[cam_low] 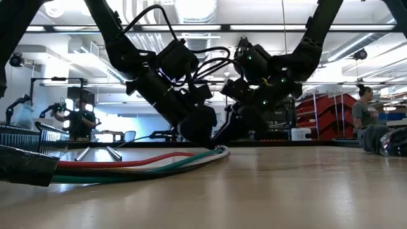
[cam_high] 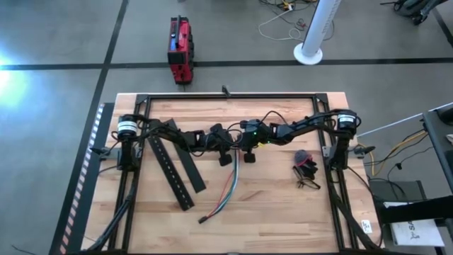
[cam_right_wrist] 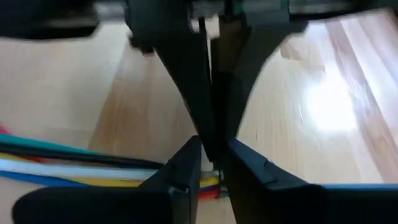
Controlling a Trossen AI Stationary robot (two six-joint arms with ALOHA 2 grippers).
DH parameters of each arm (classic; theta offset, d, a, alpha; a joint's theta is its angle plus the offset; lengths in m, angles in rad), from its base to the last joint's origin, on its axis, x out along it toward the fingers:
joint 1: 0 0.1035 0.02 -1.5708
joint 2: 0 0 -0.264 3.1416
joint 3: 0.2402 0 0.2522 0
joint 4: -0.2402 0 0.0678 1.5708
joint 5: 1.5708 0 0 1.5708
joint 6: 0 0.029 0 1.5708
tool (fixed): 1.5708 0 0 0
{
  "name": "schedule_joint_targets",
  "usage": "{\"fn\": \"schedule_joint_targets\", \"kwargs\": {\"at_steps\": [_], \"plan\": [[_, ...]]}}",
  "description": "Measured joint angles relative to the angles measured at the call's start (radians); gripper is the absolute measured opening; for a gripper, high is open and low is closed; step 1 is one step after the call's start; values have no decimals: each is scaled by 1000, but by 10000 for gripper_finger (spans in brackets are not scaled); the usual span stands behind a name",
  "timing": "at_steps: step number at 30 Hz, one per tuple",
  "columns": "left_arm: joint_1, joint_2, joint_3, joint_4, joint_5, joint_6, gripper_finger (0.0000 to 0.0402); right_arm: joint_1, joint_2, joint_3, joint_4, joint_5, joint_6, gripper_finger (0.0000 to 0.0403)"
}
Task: Ziptie cables
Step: Wrap the cable wires with the black zip tie
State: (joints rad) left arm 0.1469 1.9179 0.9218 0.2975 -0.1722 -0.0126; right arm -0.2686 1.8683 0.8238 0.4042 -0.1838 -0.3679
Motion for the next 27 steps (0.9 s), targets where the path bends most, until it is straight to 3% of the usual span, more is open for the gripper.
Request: {"fn": "schedule_joint_targets", "kwargs": {"at_steps": [6, 16, 27], "plan": [[-1, 2, 0, -1, 2, 5, 0, -13, 14, 0, 2, -4, 0, 64], [-1, 2, -1, -2, -2, 8, 0, -31, -9, 0, -16, 19, -26, 52], [-2, 2, -2, 6, 0, 34, 0, -41, -3, 0, -25, -19, -16, 102]]}}
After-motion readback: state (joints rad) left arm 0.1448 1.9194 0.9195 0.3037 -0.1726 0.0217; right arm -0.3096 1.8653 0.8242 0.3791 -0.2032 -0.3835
